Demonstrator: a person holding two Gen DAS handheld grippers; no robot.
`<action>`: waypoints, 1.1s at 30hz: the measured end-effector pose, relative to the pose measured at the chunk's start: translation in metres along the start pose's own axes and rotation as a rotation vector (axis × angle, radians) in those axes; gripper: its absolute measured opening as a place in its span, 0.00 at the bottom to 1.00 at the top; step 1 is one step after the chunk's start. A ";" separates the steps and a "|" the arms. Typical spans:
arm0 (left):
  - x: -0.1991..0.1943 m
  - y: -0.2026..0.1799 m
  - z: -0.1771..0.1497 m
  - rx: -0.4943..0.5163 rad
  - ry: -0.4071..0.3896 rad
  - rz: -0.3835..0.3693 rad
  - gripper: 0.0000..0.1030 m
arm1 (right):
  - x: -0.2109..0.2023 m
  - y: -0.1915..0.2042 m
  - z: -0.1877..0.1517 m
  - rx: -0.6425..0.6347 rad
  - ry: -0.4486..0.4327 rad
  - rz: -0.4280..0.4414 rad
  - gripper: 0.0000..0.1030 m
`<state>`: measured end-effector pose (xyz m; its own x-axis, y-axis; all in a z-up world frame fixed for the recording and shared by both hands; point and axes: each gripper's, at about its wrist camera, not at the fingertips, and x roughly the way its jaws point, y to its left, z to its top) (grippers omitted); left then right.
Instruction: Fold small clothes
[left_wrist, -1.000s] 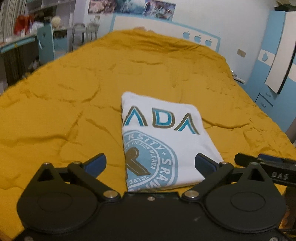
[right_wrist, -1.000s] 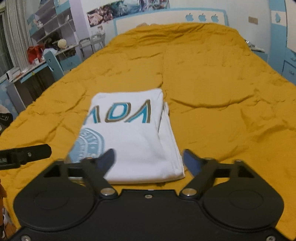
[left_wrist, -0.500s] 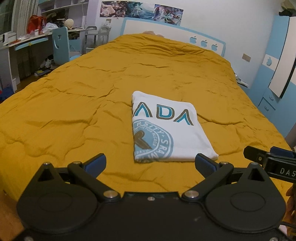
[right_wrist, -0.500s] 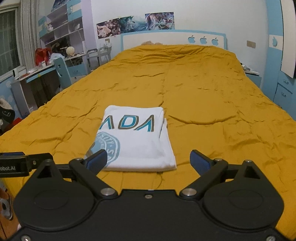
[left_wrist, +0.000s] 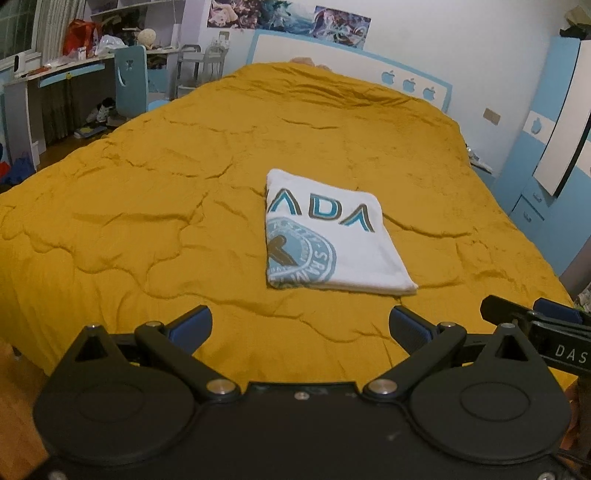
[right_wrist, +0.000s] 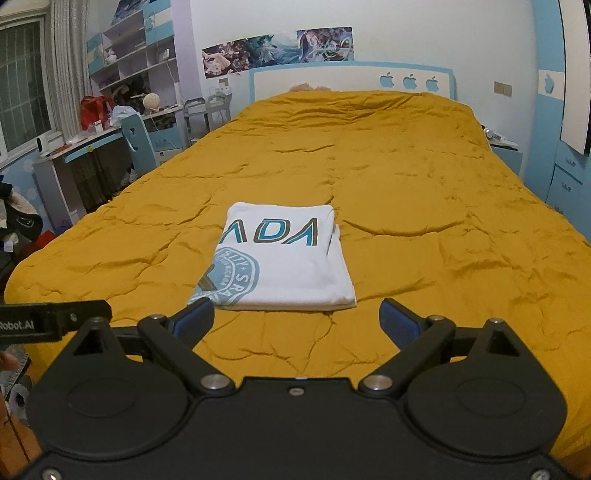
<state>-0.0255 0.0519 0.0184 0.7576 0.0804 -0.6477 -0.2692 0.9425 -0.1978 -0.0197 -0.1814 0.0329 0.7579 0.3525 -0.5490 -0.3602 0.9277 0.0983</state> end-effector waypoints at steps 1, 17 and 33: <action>0.000 0.000 -0.001 0.002 0.005 -0.004 1.00 | -0.001 0.000 -0.001 0.002 0.002 -0.002 0.94; 0.013 0.003 -0.003 0.003 0.089 0.044 1.00 | 0.003 -0.002 -0.010 0.018 0.028 -0.007 0.94; 0.012 -0.004 -0.002 0.045 0.076 0.036 1.00 | 0.006 0.000 -0.009 0.019 0.033 -0.011 0.94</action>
<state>-0.0164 0.0479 0.0100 0.7003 0.0909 -0.7080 -0.2670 0.9532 -0.1417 -0.0203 -0.1807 0.0225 0.7432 0.3384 -0.5771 -0.3413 0.9337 0.1079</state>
